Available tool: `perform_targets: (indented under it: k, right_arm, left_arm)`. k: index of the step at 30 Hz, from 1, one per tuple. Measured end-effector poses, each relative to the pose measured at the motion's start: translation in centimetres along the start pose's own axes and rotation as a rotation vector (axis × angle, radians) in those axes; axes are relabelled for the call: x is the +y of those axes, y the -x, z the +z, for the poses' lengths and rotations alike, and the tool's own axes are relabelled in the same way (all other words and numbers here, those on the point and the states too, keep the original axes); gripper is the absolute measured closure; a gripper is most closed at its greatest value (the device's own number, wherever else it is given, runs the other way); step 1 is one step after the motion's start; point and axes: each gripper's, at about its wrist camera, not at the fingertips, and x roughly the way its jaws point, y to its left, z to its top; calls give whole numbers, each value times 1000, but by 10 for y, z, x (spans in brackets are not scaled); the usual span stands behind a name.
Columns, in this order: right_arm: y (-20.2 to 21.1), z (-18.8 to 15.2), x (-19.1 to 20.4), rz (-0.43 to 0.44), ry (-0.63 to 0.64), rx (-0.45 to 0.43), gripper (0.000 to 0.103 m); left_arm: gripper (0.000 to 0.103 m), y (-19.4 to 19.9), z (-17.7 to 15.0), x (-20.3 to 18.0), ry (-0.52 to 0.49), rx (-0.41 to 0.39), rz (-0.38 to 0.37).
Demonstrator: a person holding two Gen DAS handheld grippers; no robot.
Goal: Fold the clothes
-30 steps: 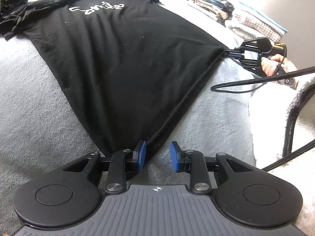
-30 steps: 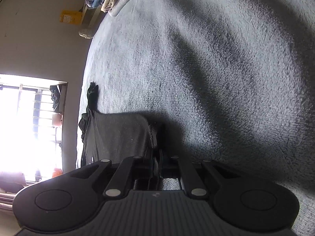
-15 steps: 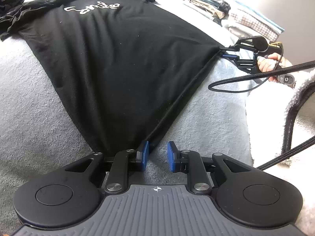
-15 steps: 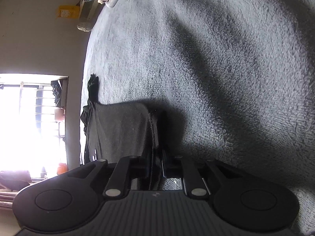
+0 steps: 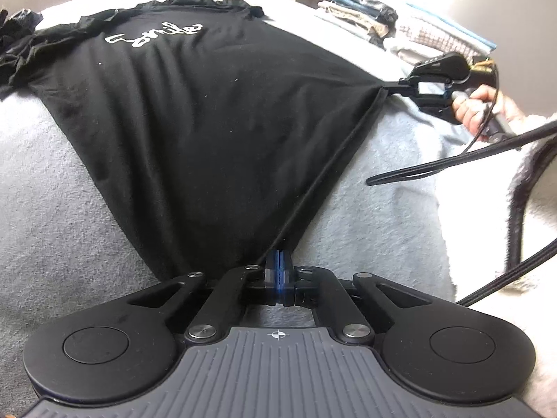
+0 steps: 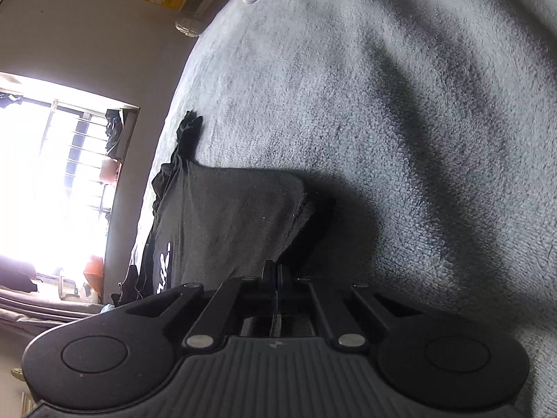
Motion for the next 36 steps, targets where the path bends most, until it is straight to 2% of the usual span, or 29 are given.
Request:
perform_targets:
  k: [5,10,14,19,23,27,31,36]
  right_arm:
    - [5,0,5,47,12,-3,103]
    - [4,6,15,77,-1,4,103]
    - [-4,12,26,100,-29,8,103]
    - [-35,18,35,95,-77,36,103]
    - [-66,19,38,55,-114,65,103]
    - [-85,17,25,5,-193,100,101]
    - [-70,17,21,34,-203,96,94]
    - [-19,21,26,46,-92,29,83]
  left_arm:
    - [103,10,4,18,119,-36,-89]
    - [103,19,11,39,239,-90,-139]
    - [103,20,13,47,276,-103,-149]
    - [103,13,9,44,263,-54,-178]
    - [103,8,9,42,247,-21,-161]
    - [95,9,5,45,278,-8,-128]
    - [91,10,5,54,313,-13,-104]
    - [91,10,7,60,334,-14,-89]
